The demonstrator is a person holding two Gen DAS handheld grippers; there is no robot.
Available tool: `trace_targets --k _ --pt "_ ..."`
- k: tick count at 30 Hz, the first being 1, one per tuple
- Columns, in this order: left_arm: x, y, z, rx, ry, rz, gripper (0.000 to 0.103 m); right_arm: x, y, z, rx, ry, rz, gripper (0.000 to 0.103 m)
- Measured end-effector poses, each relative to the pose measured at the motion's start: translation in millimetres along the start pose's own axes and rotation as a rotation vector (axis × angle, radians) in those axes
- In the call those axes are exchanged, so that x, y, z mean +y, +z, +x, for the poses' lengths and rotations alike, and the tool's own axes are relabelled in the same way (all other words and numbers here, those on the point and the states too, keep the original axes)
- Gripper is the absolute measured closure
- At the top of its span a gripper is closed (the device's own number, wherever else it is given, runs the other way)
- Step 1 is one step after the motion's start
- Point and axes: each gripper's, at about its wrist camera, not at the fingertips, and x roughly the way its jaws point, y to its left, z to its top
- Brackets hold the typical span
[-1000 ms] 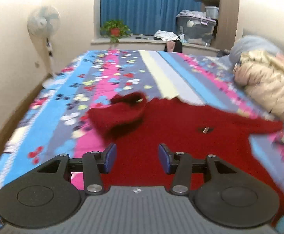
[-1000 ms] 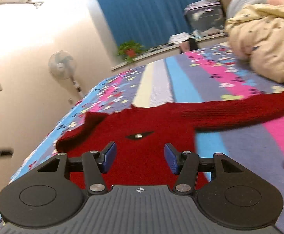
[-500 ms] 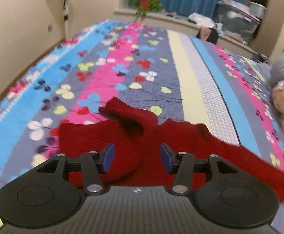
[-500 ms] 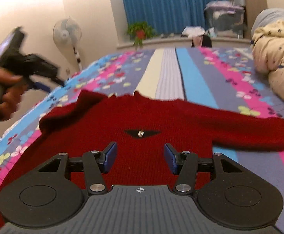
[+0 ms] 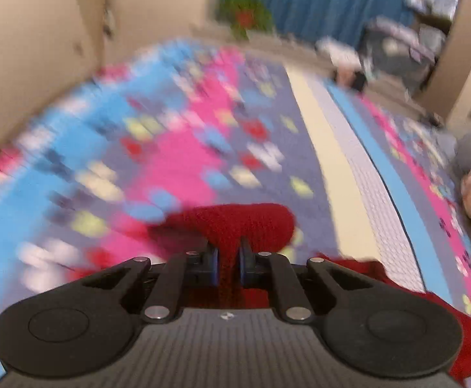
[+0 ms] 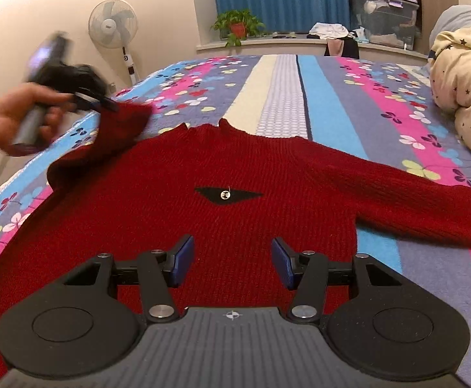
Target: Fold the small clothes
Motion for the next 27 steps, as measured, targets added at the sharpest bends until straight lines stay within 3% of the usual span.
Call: trace_targets --k 3,5,6,7,9,10,13,16,21,23,27 --pt "69.8 -8.6 -77.2 -0.203 0.169 -0.024 0.091 6.0 -1.6 -2.3 -0.005 0.006 -0.021 0.048" --pt "117.7 -26.1 -128.2 -0.323 0.390 0.017 0.084 10.4 -4.1 -2.0 0.003 0.001 -0.039 0.048" --pt "142.0 -36.5 -143.4 -0.328 0.454 0.008 0.080 12.6 -5.5 -1.7 0.009 -0.002 -0.049 0.048" --pt "176.7 -50.5 -153.5 -0.271 0.474 -0.059 0.058 14.0 -6.6 -0.9 0.016 -0.007 -0.056 0.048" --pt "230.0 -78.8 -162.1 -0.094 0.504 -0.254 0.056 16.6 -9.6 1.1 0.033 -0.020 -0.066 0.048" --pt "241.2 -92.0 -169.7 -0.064 0.526 -0.313 0.056 17.6 -10.9 2.0 0.041 -0.027 -0.071 0.048" --pt "231.5 -131.5 -196.4 -0.032 0.455 -0.308 0.055 18.0 -15.4 3.1 0.061 -0.063 -0.077 0.048" --pt "191.2 -162.7 -212.1 -0.006 0.296 -0.223 0.053 13.0 -24.1 2.3 0.092 -0.109 -0.057 0.048" --pt "131.5 -203.3 -220.4 0.139 0.026 -0.152 0.050 -9.2 -45.0 -14.8 0.165 -0.177 0.029 0.048" --pt "111.6 -226.8 -223.0 0.230 -0.021 -0.070 0.049 -23.3 -58.6 -27.0 0.210 -0.232 0.067 0.048" --pt "96.6 -284.8 -230.8 0.394 -0.028 0.048 0.049 -54.0 -87.1 -50.3 0.296 -0.276 0.181 0.047"
